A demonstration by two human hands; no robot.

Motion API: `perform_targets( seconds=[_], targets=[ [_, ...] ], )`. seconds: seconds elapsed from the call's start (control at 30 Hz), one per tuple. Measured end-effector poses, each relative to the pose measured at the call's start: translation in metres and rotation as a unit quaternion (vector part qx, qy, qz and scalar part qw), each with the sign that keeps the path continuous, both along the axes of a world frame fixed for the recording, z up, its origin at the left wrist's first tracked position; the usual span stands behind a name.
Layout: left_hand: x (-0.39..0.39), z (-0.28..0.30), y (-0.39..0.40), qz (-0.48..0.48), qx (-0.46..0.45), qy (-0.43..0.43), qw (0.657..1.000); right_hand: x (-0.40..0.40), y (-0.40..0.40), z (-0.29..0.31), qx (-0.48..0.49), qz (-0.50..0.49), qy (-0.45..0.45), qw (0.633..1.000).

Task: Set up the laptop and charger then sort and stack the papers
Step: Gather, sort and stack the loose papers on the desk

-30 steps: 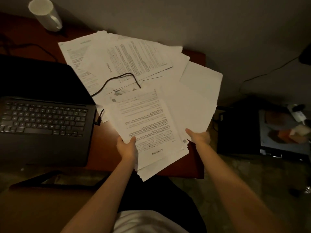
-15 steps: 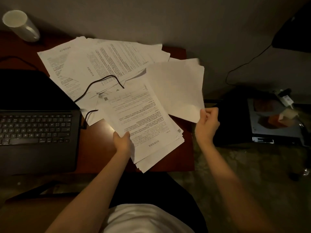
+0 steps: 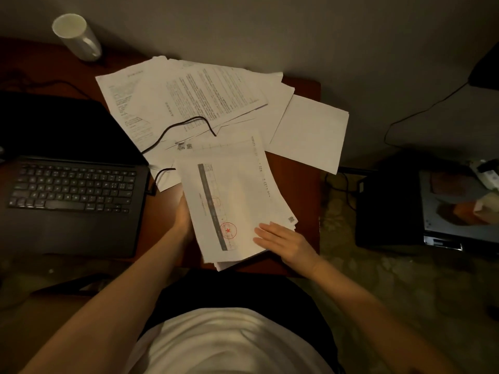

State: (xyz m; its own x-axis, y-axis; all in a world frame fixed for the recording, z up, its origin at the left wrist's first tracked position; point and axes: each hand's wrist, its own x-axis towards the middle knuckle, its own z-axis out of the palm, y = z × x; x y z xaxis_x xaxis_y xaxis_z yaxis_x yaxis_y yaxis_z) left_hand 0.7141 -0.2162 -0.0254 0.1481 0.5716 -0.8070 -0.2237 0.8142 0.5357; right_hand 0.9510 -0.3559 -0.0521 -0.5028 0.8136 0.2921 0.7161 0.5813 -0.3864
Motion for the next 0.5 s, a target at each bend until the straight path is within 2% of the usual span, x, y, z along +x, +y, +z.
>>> perform_targets(
  seconds=[0.1,0.17,0.27,0.37,0.43,0.47,0.5],
  targets=[
    [0.004,0.000,-0.003,0.013,0.014,0.030,0.999,0.008,0.003,-0.014,-0.069,0.034,-0.065,0.995],
    [0.008,0.001,-0.005,0.003,0.007,0.056,0.998,0.015,0.009,-0.020,-0.125,0.014,-0.074,0.989],
    [0.012,0.000,-0.008,-0.031,0.008,0.161,0.986,0.024,0.020,-0.019,-0.203,0.010,-0.083,0.976],
    [0.022,0.003,-0.010,-0.013,0.013,0.214,0.977,0.035,0.036,-0.014,-0.204,0.037,-0.090,0.974],
    [0.031,0.005,-0.009,0.023,0.018,0.218,0.976,0.043,0.054,-0.008,-0.161,-0.064,-0.046,0.984],
    [0.035,0.005,-0.009,0.040,0.016,0.215,0.976,0.048,0.067,-0.004,-0.159,-0.170,0.002,0.972],
    [0.039,0.005,-0.009,0.049,0.015,0.212,0.976,0.055,0.080,-0.001,-0.171,-0.293,0.048,0.940]
  ],
)
